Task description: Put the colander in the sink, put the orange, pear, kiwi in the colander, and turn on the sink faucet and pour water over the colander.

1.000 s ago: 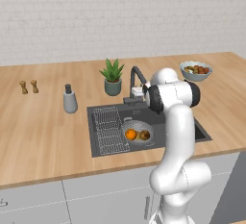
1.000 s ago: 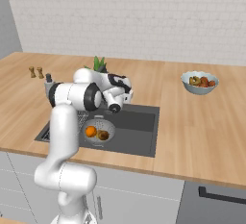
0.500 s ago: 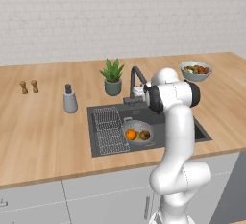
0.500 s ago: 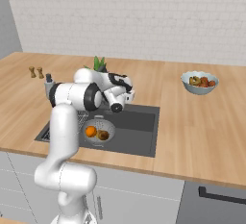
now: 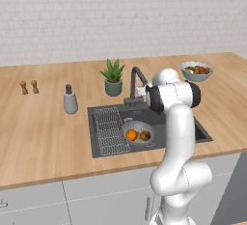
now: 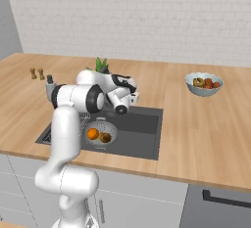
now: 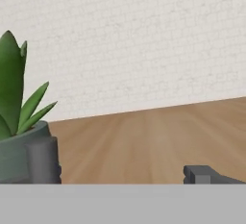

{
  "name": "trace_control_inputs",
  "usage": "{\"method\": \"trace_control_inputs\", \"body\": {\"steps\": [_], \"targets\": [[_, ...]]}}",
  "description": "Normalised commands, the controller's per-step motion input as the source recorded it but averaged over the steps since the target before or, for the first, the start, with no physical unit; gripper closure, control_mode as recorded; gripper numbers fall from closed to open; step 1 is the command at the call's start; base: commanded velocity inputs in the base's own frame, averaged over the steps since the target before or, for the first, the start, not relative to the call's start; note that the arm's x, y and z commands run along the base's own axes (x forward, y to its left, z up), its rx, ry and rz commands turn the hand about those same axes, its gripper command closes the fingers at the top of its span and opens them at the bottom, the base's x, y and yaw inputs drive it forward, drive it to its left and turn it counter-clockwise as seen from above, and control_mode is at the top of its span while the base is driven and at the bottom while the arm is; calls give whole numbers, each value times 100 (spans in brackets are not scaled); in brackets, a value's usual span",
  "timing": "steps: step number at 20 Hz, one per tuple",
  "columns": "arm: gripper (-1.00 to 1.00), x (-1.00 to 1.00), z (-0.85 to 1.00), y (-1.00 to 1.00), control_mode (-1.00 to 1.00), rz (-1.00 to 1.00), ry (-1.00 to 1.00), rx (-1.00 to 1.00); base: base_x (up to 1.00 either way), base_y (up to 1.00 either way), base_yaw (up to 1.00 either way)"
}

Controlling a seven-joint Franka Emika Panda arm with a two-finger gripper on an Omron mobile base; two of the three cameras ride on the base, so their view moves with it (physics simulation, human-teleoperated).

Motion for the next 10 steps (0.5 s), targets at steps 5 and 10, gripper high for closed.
{"method": "trace_control_inputs", "body": {"steps": [5, 10], "targets": [[-100, 15, 0, -72, -100, 0, 0, 5, 0, 0, 0], [-100, 6, 0, -70, -100, 0, 1, 5, 0, 0, 0]]}}
